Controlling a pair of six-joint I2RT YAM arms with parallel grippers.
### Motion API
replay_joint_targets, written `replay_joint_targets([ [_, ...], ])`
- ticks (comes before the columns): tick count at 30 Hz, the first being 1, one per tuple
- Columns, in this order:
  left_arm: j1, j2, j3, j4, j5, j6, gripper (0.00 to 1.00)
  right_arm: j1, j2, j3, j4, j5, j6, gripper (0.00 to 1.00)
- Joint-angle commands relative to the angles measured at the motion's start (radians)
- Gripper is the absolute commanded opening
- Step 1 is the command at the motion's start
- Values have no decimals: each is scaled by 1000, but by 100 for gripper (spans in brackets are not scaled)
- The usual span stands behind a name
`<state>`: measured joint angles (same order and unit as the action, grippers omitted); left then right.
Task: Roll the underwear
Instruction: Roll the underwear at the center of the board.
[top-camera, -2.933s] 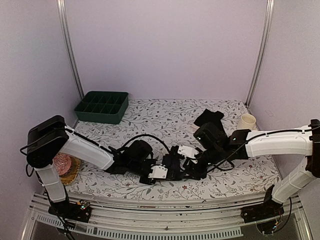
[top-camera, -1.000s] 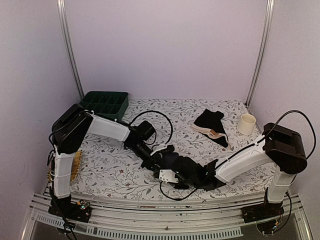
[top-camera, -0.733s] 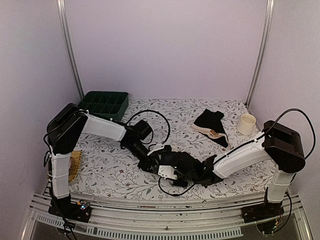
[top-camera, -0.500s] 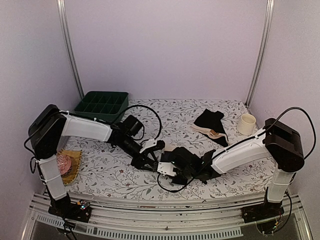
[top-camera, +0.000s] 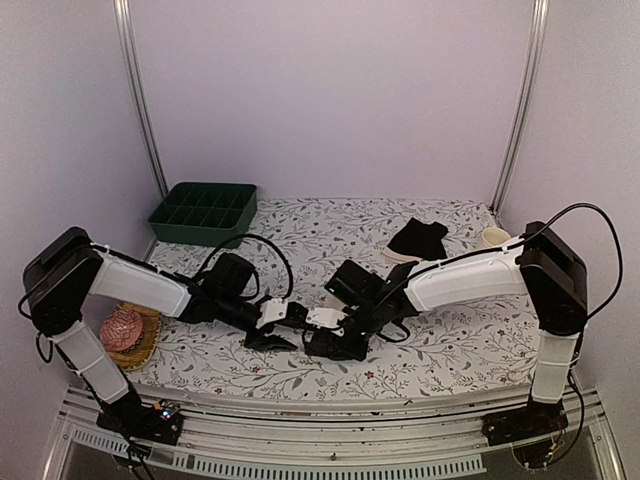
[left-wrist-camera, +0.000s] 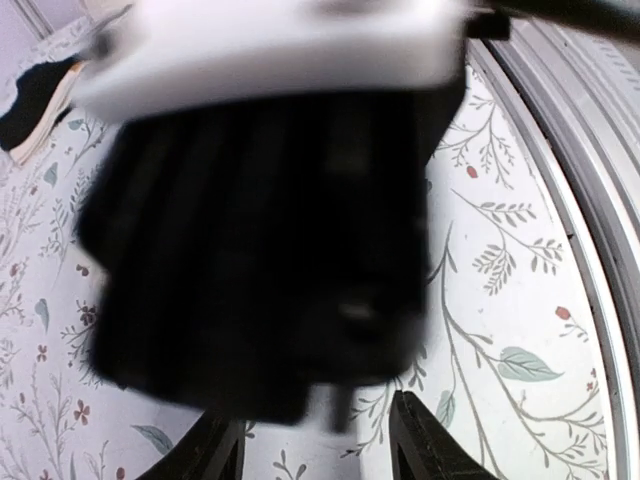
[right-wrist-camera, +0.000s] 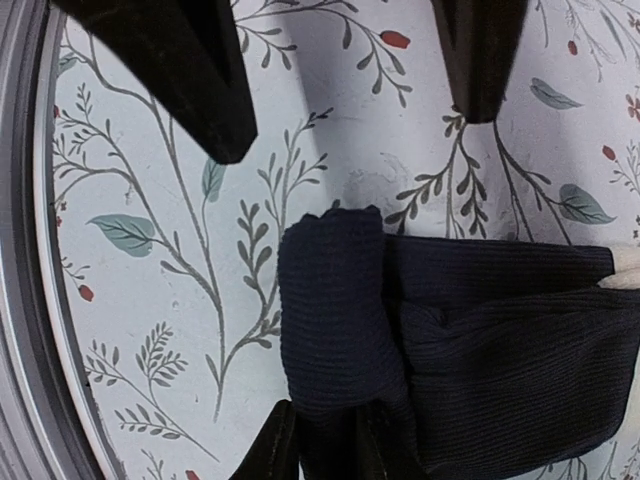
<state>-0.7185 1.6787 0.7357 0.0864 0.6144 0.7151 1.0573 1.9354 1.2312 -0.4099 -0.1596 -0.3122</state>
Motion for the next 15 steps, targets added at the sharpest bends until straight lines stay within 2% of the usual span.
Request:
replay_joint_targets([
  [1, -35, -88, -120, 202, -32, 123, 52, -39, 66, 71, -169, -219, 81, 20],
  [8, -137, -137, -243, 352, -121, 193, 51, -85, 91, 102, -186, -372, 138, 20],
  [15, -213, -95, -256, 469, -273, 155, 51, -89, 99, 105, -184, -336, 165, 20],
])
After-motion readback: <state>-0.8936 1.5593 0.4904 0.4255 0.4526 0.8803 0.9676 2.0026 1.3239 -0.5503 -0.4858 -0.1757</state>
